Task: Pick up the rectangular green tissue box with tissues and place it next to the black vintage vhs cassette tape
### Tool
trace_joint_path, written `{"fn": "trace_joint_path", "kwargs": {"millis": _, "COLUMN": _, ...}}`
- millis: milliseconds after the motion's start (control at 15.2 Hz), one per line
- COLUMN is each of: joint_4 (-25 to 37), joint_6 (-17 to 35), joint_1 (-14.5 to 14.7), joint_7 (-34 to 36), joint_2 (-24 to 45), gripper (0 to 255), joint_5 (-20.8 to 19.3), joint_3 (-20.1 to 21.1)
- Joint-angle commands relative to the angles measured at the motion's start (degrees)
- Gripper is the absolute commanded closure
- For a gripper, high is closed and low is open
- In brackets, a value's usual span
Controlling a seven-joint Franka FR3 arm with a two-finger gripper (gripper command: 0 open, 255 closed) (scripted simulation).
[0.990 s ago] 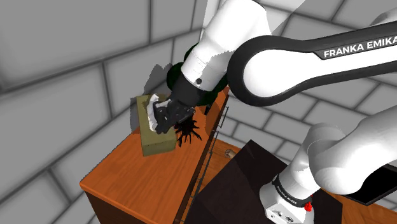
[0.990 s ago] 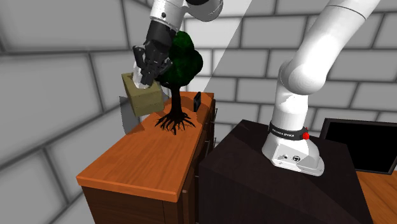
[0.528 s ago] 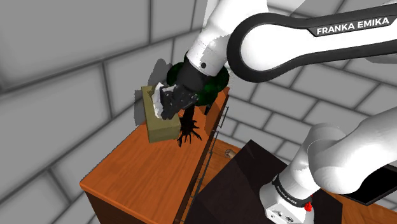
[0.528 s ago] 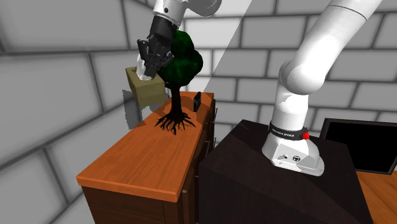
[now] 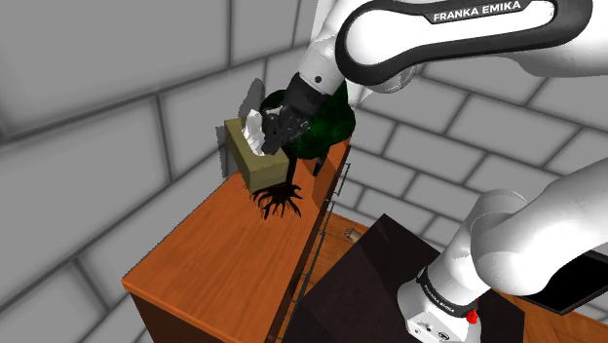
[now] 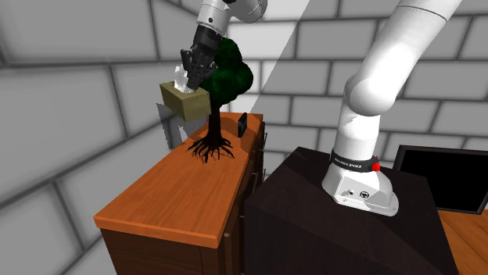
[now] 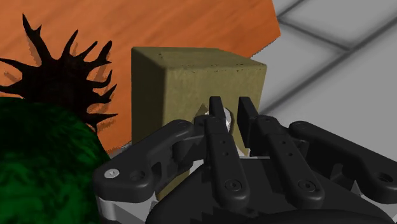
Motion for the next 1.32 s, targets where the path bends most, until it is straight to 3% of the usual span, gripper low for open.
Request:
{"fn": "trace_joint_path", "kwargs": {"millis": 0, "joint_4": 1.2, "joint_6": -0.8, "joint_1": -1.1, "joint_7": -3.0, "joint_2": 1.3, "gripper": 255, "joint_5": -0.3, "joint_3": -2.3}}
{"fn": "trace_joint_path", "kwargs": {"millis": 660, "joint_4": 12.3, "joint_6": -5.9, "joint_1": -6.0, "joint_7": -15.5, "joint_2": 11.5, "gripper": 255, "joint_5": -0.8, "joint_3": -11.3}}
{"fn": "trace_joint_path", "kwargs": {"millis": 1254, "joint_4": 27.9, "joint_6": -12.6, "joint_1": -10.7, "joint_7": -25.0, "joint_2": 24.2, "gripper": 255, "joint_5": 0.7, "joint_3": -17.3}}
